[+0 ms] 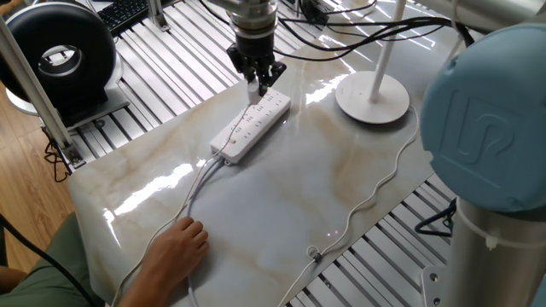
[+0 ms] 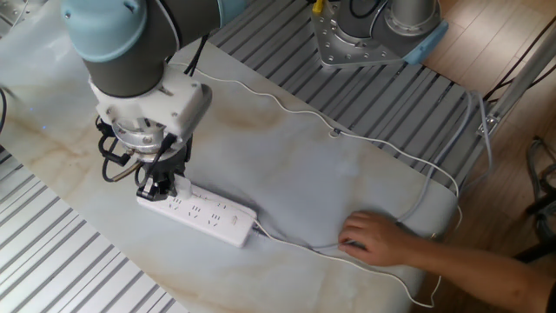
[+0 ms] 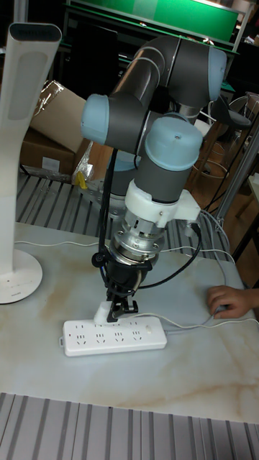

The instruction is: Plug in the power cord of the desk lamp, turn on the socket, and light up the desk lamp

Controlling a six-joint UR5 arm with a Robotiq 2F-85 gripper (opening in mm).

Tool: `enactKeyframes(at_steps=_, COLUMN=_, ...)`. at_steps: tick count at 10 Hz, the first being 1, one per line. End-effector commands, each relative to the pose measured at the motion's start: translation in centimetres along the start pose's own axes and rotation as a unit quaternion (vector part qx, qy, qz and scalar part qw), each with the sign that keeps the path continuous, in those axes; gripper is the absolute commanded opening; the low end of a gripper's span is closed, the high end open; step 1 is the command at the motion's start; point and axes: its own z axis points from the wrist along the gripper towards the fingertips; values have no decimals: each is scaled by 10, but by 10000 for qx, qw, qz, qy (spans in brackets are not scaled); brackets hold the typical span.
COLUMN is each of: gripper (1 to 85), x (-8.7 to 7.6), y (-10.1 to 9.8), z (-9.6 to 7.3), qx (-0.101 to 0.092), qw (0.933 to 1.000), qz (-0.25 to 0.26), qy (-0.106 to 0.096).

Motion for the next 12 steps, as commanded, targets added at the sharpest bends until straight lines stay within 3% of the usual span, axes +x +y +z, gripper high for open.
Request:
enactKeyframes(at_steps=1, gripper=10, x=-1, y=1, z=7, qx=137, qw=9998, qz=-88, qy=-115)
enactKeyframes(at_steps=12, gripper=10, x=-6, y=-6, z=26, qx=391, qw=9987, qz=-190, qy=-272)
